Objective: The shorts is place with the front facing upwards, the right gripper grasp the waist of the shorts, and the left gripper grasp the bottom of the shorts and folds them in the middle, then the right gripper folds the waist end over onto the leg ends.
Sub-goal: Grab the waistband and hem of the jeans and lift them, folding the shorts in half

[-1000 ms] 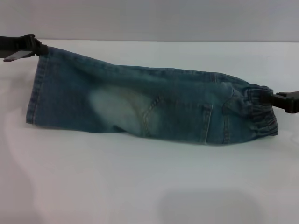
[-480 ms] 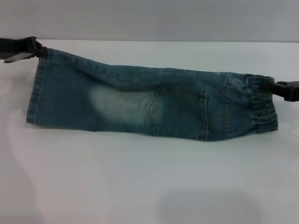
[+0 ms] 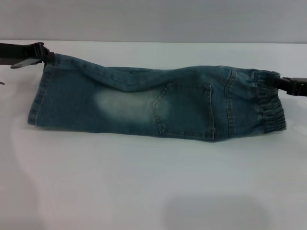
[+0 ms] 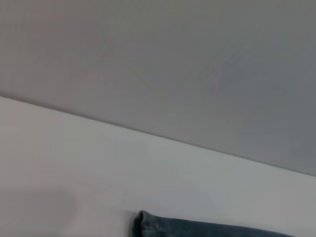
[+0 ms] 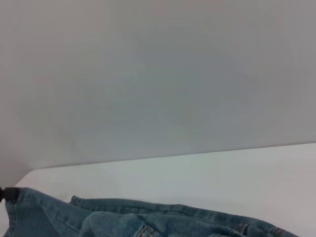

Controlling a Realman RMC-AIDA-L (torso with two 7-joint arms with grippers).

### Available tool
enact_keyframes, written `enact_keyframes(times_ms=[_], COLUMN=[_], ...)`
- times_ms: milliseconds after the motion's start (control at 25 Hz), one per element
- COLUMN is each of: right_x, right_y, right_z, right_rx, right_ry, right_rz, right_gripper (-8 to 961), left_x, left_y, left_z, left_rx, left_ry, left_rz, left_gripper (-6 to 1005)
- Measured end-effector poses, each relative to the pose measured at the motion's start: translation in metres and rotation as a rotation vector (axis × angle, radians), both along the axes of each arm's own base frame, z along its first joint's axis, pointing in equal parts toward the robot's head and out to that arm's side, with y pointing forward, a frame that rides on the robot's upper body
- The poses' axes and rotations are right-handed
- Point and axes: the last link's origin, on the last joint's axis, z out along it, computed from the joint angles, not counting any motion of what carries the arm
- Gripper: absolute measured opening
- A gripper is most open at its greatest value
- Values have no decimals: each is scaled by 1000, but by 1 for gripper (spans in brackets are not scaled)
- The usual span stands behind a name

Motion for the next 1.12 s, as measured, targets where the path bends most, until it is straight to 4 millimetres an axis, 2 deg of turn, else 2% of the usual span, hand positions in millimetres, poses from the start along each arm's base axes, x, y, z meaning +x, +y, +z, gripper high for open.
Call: enact_keyframes(times_ms=[640,920,1120], right_x=[-2,0,0], right_y=[12,16,19], right_z=[-14,-13,-12], right_rx=[40,69,81], right_ry=[-20,-34,-44], right_rz=[-50,-73,-79], right_gripper=[3,2,47], left_x=[9,13,13], left_y=[7,9,9], left_z=[-13,-22,-24], left_rx=[22,17,22], left_ry=[24,50,54], left_rz=[-20,-34,-33], left_gripper=[87,88,89])
